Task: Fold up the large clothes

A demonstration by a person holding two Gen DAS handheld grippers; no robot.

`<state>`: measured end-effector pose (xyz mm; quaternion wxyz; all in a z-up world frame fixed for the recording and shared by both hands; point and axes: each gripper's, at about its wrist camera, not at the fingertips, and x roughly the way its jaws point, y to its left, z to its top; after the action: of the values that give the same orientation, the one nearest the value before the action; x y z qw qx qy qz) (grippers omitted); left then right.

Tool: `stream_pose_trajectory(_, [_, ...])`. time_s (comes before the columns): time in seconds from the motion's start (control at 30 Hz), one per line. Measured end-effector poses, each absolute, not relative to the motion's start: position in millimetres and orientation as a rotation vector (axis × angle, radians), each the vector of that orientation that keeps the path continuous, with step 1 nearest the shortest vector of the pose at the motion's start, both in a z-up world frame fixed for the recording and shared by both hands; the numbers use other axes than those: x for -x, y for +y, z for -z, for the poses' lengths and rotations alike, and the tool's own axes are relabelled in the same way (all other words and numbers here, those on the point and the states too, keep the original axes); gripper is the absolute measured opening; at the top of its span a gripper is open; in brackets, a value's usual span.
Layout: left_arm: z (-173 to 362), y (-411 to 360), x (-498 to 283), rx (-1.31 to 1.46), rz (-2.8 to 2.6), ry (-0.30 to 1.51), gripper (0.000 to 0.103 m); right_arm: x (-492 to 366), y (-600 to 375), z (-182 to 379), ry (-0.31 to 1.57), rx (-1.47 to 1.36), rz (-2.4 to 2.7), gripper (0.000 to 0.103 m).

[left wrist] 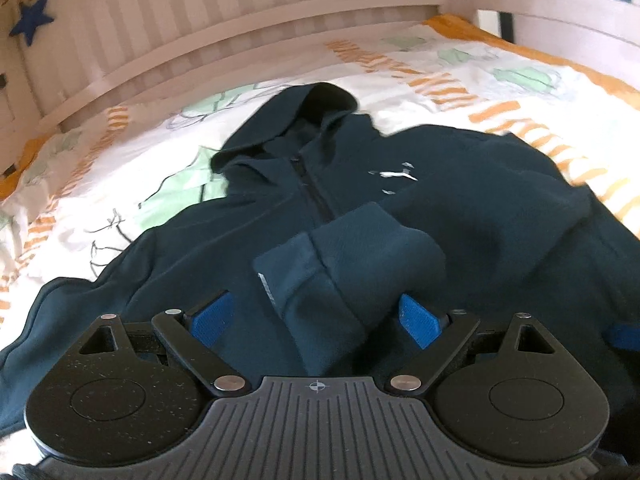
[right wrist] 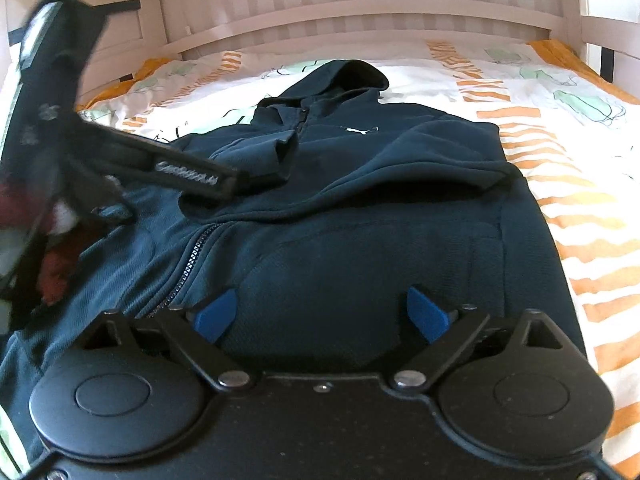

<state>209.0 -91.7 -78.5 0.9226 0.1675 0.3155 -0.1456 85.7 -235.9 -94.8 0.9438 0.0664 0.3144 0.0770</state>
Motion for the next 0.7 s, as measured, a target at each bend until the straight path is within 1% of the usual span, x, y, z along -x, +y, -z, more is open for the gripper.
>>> stream_pose_trajectory(0.37, [73.2,-18.7,-224.4,-0.093,0.175,0.715,0.09,-84.7,-234.2,95.0,0.64,-0.13,-0.156,0.094])
stream_pose_trajectory(0.5, [76.5,-6.9,-228.4,-0.018,0.191,0.753,0.091,-85.0,-234.5,95.1,0.641,-0.132,-0.156,0.094])
stream_pose_trajectory(0.7, [75.6,-2.3,-227.2,-0.001,0.215,0.76,0.09,-86.7,-234.3,93.4,0.653,-0.129,-0.151,0.094])
